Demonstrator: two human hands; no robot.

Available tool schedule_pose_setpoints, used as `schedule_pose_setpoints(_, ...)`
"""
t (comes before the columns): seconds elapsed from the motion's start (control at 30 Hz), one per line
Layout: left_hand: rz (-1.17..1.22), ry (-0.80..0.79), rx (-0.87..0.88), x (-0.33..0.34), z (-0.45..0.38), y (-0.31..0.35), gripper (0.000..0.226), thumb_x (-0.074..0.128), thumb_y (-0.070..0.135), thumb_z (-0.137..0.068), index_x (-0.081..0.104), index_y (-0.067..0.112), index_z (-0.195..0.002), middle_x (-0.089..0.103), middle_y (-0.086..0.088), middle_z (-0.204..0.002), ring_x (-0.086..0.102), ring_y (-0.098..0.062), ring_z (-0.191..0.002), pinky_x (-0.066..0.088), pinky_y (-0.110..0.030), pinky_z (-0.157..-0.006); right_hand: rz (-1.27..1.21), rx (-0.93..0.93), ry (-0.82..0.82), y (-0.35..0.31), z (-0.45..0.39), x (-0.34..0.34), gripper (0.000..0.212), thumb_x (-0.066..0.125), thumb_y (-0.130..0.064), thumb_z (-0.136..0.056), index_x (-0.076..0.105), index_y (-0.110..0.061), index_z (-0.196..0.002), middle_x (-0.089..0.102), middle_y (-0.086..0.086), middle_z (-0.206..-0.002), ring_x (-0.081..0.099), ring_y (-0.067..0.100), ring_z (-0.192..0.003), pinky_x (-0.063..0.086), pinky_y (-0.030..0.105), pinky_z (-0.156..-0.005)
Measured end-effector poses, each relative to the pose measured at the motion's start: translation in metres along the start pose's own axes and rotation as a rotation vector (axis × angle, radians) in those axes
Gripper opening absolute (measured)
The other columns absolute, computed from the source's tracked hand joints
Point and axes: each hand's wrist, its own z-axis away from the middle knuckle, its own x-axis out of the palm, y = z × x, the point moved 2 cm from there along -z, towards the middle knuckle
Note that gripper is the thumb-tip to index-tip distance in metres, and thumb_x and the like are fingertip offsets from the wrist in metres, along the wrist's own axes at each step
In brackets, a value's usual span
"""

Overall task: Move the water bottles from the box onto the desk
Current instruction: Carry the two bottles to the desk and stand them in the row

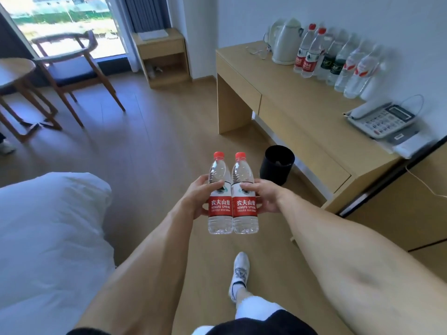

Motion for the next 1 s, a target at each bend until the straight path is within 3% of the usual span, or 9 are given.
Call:
schedule_pose_setpoints(0.27, -0.049, 0.021, 0.008, -0.003, -0.108, 0.087, 0.056, 0.075, 0.032, -0.090, 0.048, 0.027, -0.139, 0.070, -0.011, -0.115, 0.072, -0.029, -0.099, 0.060, -0.056, -0.083, -0.026, -0.027, -0.016, -0.088, -0.098, -0.039, 0.036, 0.076, -0.030, -0.086, 0.062, -0.021, -0.118, 0.072, 0.012, -0.114, 0.068, 0.032, -0.106, 0.052, 0.061, -0.094)
schedule_pose_setpoints(0.57, -0.098, 0.004, 0.075, 0.012, -0.230, 0.214, 0.053, 0.078, 0.036, -0.087, 0.051, 0.030, -0.132, 0.071, -0.010, -0.114, 0.074, -0.029, -0.096, 0.060, -0.056, -0.081, -0.044, -0.096, -0.019, -0.217, -0.186, -0.102, 0.038, 0.074, -0.033, -0.087, 0.059, -0.023, -0.121, 0.071, 0.013, -0.116, 0.068, 0.032, -0.105, 0.057, 0.052, -0.086)
schedule_pose_setpoints(0.73, -0.137, -0.046, 0.098, 0.038, -0.283, 0.264, 0.039, 0.077, 0.037, -0.087, 0.057, 0.035, -0.120, 0.073, -0.007, -0.111, 0.074, -0.028, -0.097, 0.062, -0.052, -0.077, -0.095, -0.130, 0.047, -0.257, -0.210, -0.142, 0.039, 0.072, -0.030, -0.089, 0.058, -0.017, -0.124, 0.068, 0.017, -0.120, 0.065, 0.036, -0.106, 0.052, 0.058, -0.095)
schedule_pose_setpoints(0.8, -0.158, -0.081, 0.102, 0.054, -0.303, 0.280, 0.033, 0.077, 0.037, -0.086, 0.059, 0.036, -0.114, 0.073, -0.006, -0.109, 0.074, -0.027, -0.096, 0.062, -0.049, -0.074, -0.112, -0.142, 0.091, -0.268, -0.214, -0.161, 0.038, 0.072, -0.030, -0.089, 0.058, -0.017, -0.122, 0.070, 0.015, -0.115, 0.066, 0.032, -0.099, 0.055, 0.055, -0.091)
schedule_pose_setpoints(0.9, -0.190, -0.151, 0.112, 0.082, -0.335, 0.298, 0.041, 0.076, 0.036, -0.088, 0.059, 0.032, -0.125, 0.074, -0.006, -0.109, 0.074, -0.027, -0.094, 0.061, -0.046, -0.071, -0.150, -0.155, 0.185, -0.278, -0.219, -0.193, 0.038, 0.073, -0.033, -0.088, 0.059, -0.019, -0.121, 0.071, 0.011, -0.110, 0.069, 0.028, -0.095, 0.060, 0.046, -0.076)
schedule_pose_setpoints(1.0, -0.221, -0.223, 0.107, 0.115, -0.368, 0.317, 0.048, 0.075, 0.034, -0.089, 0.056, 0.029, -0.133, 0.073, -0.009, -0.111, 0.075, -0.029, -0.092, 0.062, -0.049, -0.072, -0.173, -0.156, 0.269, -0.285, -0.225, -0.228, 0.035, 0.074, -0.035, -0.088, 0.060, -0.022, -0.116, 0.071, 0.011, -0.113, 0.068, 0.029, -0.102, 0.059, 0.046, -0.076)
